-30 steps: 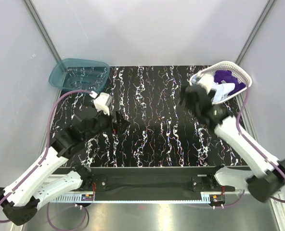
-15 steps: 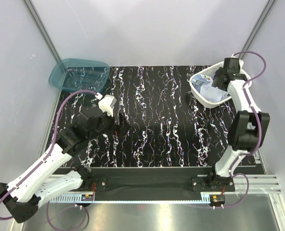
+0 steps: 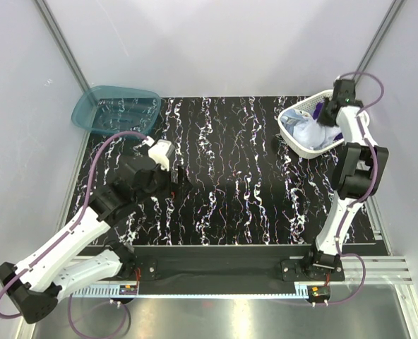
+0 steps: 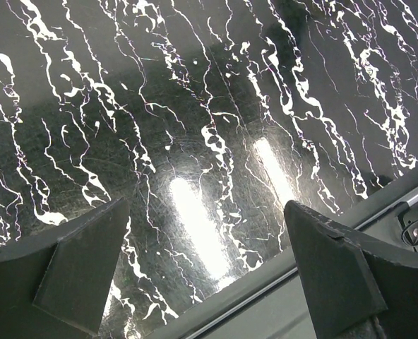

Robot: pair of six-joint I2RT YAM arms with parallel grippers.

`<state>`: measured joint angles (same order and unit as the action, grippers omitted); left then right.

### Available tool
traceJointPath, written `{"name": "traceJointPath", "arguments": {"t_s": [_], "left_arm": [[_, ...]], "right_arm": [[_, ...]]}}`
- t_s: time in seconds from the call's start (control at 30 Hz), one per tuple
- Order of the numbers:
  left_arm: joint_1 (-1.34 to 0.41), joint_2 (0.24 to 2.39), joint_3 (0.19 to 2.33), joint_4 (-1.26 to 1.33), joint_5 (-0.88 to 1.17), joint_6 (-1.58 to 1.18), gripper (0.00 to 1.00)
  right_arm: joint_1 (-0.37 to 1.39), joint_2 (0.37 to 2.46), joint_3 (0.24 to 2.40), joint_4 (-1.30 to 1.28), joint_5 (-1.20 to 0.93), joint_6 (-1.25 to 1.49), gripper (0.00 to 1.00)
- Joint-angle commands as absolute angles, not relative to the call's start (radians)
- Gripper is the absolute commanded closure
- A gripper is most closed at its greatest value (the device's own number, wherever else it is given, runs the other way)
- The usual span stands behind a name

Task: Fold and stack the towels
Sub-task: Grab crumpled towel, then move the towel to the center of the board

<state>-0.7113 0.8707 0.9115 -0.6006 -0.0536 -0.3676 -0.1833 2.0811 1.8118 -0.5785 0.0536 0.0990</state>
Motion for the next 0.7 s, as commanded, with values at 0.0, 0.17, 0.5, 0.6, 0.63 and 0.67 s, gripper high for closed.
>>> {"name": "traceJointPath", "arguments": {"t_s": [0.0, 0.17, 0.5, 0.6, 0.63, 0.67], "left_arm": [[-0.709, 0.871, 0.93, -0.534, -0.089, -0.38, 0.01], [-0.709, 0.858, 0.966, -0.523, -0.141, -0.417, 0.01], [-0.66, 0.835, 1.129, -0.643, -0.334, -0.437, 0.03], [-0.632, 0.815, 1.111, -0.685, -0.348, -0.469, 0.03], [-0.623, 0.808, 1.1, -0.693, -0.348, -0.477, 0.03], [-0.621, 0.796, 1.065, -0.702, -0.344, -0.495, 0.03]], "right_arm": [[-0.178, 1.978, 2.006, -0.6, -0.099, 0.107, 1.0], [-0.141, 1.737, 2.079, -0.607, -0.406, 0.155, 1.0], [0.171, 1.339, 1.735, -0.543, -0.727, 0.299, 1.0], [0.285, 1.22, 1.413, -0.468, -0.686, 0.359, 1.0], [0.302, 1.192, 1.32, -0.433, -0.683, 0.411, 1.0], [0.331, 1.139, 1.227, -0.345, -0.66, 0.445, 1.0]]}}
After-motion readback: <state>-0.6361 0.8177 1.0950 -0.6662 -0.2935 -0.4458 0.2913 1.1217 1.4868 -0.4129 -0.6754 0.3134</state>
